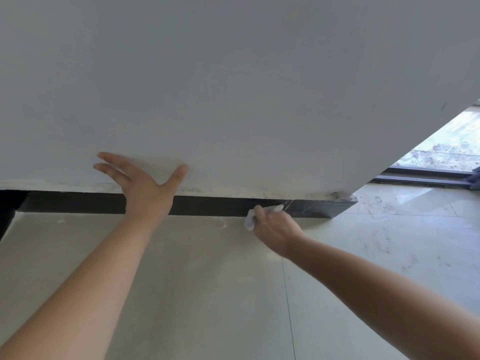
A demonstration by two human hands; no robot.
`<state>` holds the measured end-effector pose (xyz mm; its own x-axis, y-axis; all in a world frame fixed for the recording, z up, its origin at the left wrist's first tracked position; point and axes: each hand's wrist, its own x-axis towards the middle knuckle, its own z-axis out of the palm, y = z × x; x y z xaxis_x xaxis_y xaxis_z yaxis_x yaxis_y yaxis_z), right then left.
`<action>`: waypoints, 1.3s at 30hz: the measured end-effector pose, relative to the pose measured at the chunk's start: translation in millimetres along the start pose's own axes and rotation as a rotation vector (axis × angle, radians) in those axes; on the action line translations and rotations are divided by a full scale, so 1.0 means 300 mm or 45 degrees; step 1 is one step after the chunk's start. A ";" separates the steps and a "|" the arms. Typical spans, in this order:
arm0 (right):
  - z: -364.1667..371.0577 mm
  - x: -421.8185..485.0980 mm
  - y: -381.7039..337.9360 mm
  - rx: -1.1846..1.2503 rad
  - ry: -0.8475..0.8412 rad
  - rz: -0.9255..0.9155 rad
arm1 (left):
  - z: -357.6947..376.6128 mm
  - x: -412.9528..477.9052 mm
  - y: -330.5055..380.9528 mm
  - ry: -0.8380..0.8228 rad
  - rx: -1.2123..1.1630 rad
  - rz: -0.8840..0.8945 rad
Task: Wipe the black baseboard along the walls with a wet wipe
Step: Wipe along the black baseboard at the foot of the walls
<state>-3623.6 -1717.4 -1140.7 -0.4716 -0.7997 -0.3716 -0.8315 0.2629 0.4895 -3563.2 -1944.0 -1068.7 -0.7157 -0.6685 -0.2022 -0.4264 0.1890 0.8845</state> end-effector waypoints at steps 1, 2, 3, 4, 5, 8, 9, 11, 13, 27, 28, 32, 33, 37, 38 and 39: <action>0.019 -0.007 0.015 -0.079 -0.039 0.012 | 0.002 -0.001 0.000 -0.005 0.006 -0.004; 0.045 -0.020 0.027 -0.122 -0.088 0.046 | 0.002 -0.001 -0.001 -0.011 0.014 -0.003; 0.075 -0.043 0.038 -0.048 -0.163 0.120 | 0.001 -0.001 -0.003 -0.017 0.024 -0.002; 0.108 -0.069 0.044 0.167 -0.202 0.250 | -0.002 -0.001 -0.004 -0.021 0.032 -0.003; 0.139 -0.100 0.052 0.444 -0.207 0.444 | -0.003 -0.003 -0.005 -0.022 0.034 -0.004; 0.203 -0.200 0.058 1.137 -0.089 1.005 | 0.005 -0.001 -0.010 -0.002 0.028 0.011; 0.235 -0.224 0.054 1.349 -0.045 1.203 | 0.010 0.001 -0.012 0.006 0.032 0.013; 0.278 -0.253 0.048 1.896 0.047 1.690 | 0.017 0.008 -0.013 0.015 0.046 0.003; 0.306 -0.255 0.077 2.444 0.251 2.097 | 0.022 0.013 -0.014 0.012 0.052 -0.017; 0.093 0.060 -0.089 2.323 0.461 1.825 | 0.018 -0.003 -0.013 -0.007 0.065 0.000; 0.086 0.051 -0.085 2.343 0.434 1.801 | 0.016 -0.006 -0.013 -0.009 0.062 0.000; 0.157 -0.057 -0.043 2.356 0.462 1.894 | 0.005 -0.015 -0.012 -0.018 0.066 0.003; 0.182 -0.089 -0.020 2.415 0.501 2.066 | 0.003 -0.016 -0.013 -0.024 0.066 -0.002; 0.246 -0.141 0.110 2.676 0.512 2.510 | -0.001 -0.012 -0.011 -0.052 0.058 -0.009; 0.255 -0.140 0.131 2.656 0.447 2.523 | -0.002 -0.011 -0.012 -0.053 0.055 -0.007; 0.252 -0.138 0.142 2.624 0.390 2.550 | -0.003 -0.010 -0.012 -0.055 0.052 -0.007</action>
<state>-3661.7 -1632.3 -1164.3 -0.5603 0.5696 -0.6013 0.7036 -0.0559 -0.7084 -3558.9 -1943.2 -1071.0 -0.7359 -0.6384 -0.2259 -0.4522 0.2150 0.8656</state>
